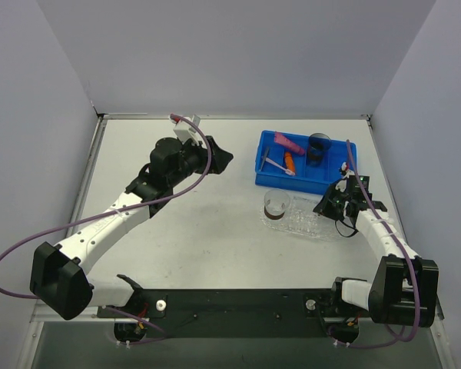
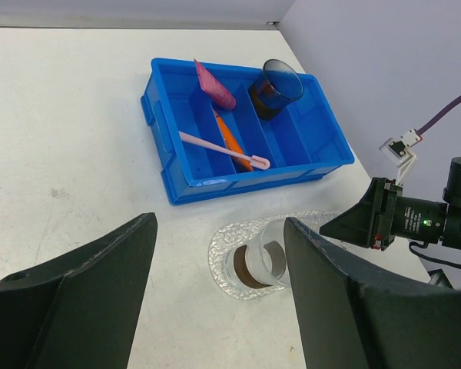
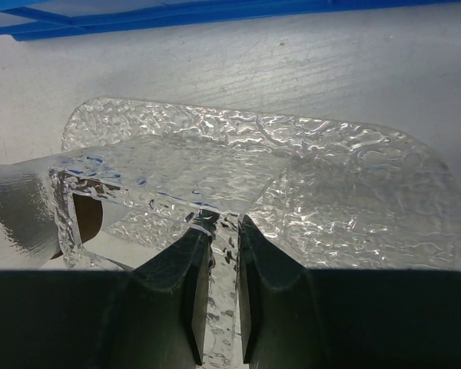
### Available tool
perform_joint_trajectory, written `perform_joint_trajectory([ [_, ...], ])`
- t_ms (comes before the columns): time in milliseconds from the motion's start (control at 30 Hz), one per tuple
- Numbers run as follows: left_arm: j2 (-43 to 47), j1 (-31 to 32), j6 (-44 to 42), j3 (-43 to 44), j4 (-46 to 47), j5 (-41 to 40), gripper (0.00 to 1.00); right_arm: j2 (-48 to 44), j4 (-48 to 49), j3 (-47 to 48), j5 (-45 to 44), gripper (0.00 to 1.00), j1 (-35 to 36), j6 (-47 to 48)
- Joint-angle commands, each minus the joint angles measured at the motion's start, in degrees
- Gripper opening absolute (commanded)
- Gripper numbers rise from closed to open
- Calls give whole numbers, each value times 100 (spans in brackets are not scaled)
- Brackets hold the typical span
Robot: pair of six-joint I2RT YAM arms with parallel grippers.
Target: Prepare toiletry sets of a toothbrush and toothpaste on the tray
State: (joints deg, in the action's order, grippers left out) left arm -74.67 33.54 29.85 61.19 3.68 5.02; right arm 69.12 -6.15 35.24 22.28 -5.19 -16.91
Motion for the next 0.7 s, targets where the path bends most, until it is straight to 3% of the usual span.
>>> perform_joint_trajectory([
  [0, 155, -32, 65, -28, 273, 78, 77, -57, 176, -9, -207, 15, 18, 30],
  [667, 129, -32, 83, -37, 273, 87, 77, -188, 141, 0, -295, 48, 27, 65],
])
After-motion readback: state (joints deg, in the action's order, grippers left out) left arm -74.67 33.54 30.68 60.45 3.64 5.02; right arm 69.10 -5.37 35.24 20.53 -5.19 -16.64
